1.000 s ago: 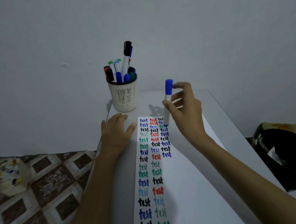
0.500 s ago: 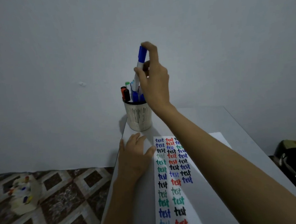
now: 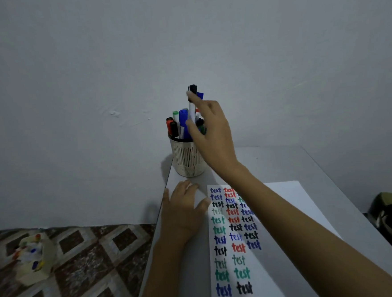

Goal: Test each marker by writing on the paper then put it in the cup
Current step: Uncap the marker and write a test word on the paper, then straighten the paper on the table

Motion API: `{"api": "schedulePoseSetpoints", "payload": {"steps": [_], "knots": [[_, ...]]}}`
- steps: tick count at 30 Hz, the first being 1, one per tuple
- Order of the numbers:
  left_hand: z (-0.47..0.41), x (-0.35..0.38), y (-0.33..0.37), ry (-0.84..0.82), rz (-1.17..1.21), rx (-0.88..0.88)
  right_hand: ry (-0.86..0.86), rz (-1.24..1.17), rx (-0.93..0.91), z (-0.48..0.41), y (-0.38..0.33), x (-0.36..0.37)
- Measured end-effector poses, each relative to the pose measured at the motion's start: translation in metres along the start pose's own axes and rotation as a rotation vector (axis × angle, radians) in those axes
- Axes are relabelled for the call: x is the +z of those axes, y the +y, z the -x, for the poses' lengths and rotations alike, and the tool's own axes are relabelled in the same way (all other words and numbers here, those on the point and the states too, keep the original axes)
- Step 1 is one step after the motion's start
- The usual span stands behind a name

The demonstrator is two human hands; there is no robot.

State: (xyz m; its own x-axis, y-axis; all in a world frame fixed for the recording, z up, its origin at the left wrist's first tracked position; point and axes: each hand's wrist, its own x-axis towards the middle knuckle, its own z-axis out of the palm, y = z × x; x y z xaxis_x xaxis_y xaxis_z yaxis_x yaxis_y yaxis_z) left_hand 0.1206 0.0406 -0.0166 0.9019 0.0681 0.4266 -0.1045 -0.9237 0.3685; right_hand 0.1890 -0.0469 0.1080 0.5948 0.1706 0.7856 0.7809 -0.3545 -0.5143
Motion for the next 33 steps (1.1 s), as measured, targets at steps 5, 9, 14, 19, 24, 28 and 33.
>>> {"api": "schedulePoseSetpoints", "payload": {"steps": [5, 9, 14, 19, 24, 28, 33], "knots": [[0.002, -0.017, 0.008, -0.31, 0.074, -0.112, -0.321, 0.078, 0.391, 0.05, 0.011, -0.091], [0.027, -0.032, 0.018, -0.472, -0.019, -0.086, -0.481, 0.19, 0.741, 0.116, 0.035, -0.176], [0.088, -0.047, 0.038, -0.39, -0.008, -0.103, -0.466, 0.324, 0.802, 0.189, 0.027, -0.206], [0.108, -0.036, 0.068, -0.355, -0.007, -0.137, -0.501, 0.296, 0.699, 0.206, 0.003, -0.184], [0.11, -0.053, 0.081, -0.329, 0.327, -0.296, -0.26, -0.019, 0.816, 0.202, -0.002, -0.211], [0.116, -0.054, 0.087, -0.342, 0.428, -0.259, -0.331, 0.03, 0.722, 0.221, -0.013, -0.215], [0.127, -0.065, 0.092, -0.32, 0.678, -0.311, -0.285, -0.182, 0.766, 0.232, -0.031, -0.236]]}}
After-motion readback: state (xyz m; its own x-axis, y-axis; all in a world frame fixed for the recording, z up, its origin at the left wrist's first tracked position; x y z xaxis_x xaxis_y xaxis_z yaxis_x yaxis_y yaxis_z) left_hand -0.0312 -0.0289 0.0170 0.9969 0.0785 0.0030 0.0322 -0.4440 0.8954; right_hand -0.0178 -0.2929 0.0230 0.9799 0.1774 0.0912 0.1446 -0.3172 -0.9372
